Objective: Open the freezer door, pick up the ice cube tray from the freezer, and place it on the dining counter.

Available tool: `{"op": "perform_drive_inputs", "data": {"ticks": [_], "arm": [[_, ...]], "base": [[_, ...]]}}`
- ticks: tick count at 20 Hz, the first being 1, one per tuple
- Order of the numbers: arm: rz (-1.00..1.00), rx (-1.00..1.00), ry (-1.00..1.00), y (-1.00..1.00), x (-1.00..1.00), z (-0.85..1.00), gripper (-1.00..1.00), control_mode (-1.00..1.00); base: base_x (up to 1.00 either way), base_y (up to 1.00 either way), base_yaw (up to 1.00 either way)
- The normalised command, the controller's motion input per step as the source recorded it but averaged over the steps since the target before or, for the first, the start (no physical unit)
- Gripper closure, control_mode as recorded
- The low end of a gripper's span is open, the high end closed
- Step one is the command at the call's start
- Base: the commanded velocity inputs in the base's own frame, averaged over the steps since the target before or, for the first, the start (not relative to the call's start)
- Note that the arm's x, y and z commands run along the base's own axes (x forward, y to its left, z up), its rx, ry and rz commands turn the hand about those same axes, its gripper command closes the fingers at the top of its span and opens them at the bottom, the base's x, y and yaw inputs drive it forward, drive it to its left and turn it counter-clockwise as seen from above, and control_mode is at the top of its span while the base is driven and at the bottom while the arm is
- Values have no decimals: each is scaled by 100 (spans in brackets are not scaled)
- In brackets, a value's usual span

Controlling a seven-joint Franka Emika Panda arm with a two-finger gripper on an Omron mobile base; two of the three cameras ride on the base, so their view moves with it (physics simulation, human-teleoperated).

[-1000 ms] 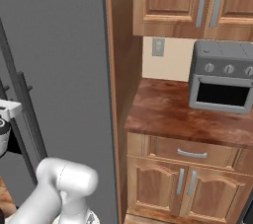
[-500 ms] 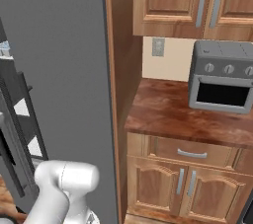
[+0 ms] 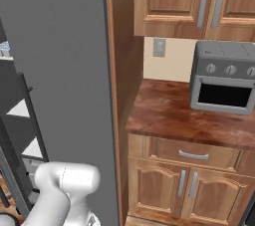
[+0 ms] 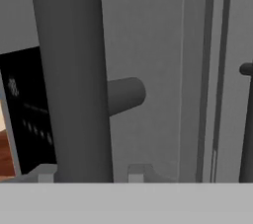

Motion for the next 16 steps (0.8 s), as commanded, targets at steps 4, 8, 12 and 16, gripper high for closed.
{"op": "perform_drive_inputs", "data": {"ticks": [4, 8, 12, 16], "arm": [[1, 0, 0, 10, -14, 0, -100, -100], [1, 0, 0, 1, -13, 0, -100, -100], [4, 0, 0, -33, -45, 0, -100, -100], [4, 0, 0, -68, -79, 0, -100, -100]], "base": [[0, 0, 0], [0, 0, 0], [0, 0, 0], [0, 0, 0]]}}
